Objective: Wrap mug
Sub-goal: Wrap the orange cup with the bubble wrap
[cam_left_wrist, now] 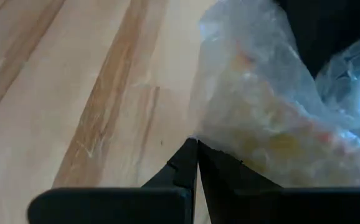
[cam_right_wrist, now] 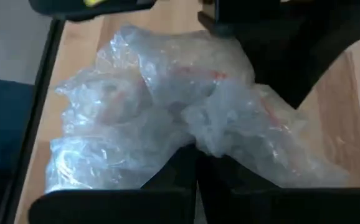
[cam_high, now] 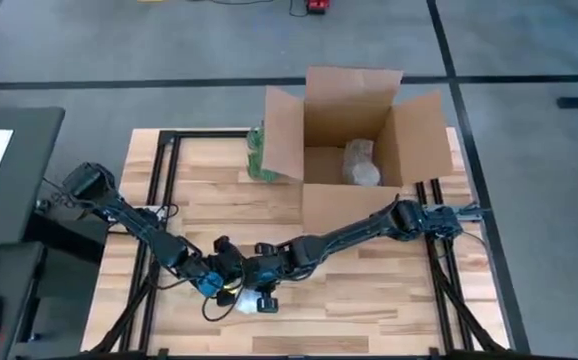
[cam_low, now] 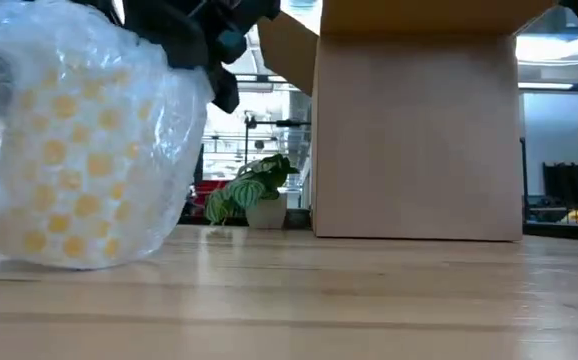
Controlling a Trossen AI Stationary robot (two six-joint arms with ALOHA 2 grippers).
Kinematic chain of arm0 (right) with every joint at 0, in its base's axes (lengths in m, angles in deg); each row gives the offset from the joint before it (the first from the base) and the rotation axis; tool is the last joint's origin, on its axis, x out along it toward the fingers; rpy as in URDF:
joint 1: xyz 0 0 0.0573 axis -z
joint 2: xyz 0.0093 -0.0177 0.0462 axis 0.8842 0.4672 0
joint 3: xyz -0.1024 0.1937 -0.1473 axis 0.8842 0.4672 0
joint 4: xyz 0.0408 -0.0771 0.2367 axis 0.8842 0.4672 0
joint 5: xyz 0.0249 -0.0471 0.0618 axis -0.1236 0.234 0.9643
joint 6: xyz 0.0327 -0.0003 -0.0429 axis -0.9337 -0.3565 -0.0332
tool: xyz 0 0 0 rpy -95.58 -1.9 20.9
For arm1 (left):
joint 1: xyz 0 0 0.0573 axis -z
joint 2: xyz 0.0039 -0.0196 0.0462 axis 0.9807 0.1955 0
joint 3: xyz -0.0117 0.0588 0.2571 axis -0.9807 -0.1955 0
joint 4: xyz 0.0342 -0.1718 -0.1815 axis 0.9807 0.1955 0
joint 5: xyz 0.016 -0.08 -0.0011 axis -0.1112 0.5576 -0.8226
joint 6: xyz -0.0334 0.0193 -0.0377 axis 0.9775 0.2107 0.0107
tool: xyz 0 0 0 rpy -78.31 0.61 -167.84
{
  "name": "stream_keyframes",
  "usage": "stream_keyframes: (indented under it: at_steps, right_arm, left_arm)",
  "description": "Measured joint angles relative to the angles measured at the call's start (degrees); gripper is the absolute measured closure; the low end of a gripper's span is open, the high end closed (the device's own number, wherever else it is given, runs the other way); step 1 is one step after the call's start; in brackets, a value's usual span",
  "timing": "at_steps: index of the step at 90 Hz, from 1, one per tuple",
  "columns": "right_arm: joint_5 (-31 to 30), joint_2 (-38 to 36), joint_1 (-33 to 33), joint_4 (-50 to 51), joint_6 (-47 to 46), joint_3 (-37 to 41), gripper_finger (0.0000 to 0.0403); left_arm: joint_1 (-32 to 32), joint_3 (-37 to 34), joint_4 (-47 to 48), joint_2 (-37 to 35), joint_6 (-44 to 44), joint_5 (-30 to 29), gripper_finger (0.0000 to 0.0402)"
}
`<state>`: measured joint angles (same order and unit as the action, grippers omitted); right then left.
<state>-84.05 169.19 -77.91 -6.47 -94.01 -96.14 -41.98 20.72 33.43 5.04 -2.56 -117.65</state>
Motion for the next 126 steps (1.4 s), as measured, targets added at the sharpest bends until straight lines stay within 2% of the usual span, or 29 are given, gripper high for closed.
stream_keyframes:
  at_steps: [15,34,46,74,92,102,111,126]
  right_arm:
    - [-0.5,-1.8,1.0,3.4,-0.8,-0.1,0.0403]
    - [-1.0,-2.3,2.0,13.2,-1.3,-6.2,0.0403]
    - [-0.9,-2.4,2.1,13.6,-1.3,-8.0,0.0403]
    - [0.0,-2.5,0.5,13.7,-1.1,-8.7,0.0403]
    - [0.1,-2.5,-0.4,13.7,-0.9,-9.1,0.0403]
    - [0.3,-2.5,-1.0,13.5,0.9,-12.0,0.0403]
    - [1.9,-2.8,-1.8,9.0,3.3,-13.1,0.0403]
    - [7.6,-0.9,-2.1,2.4,3.7,-12.3,0.0403]
  left_arm:
    - [0.4,0.2,5.3,-2.3,1.6,1.0,0.0402]
    - [2.2,0.4,11.5,-9.4,2.7,0.5,0.0402]
    - [3.8,0.3,13.4,-12.6,3.1,-0.6,0.0402]
    - [8.5,0.3,13.8,-13.0,4.6,-1.0,0.0402]
    - [12.1,0.3,13.9,-16.2,7.3,-1.0,0.0402]
    - [14.9,0.3,14.1,-18.1,11.3,-1.1,0.0402]
    - [18.5,0.3,16.7,-18.6,16.4,-0.1,0.0402]
    - [23.4,0.3,24.0,-17.4,29.4,-2.5,0.0402]
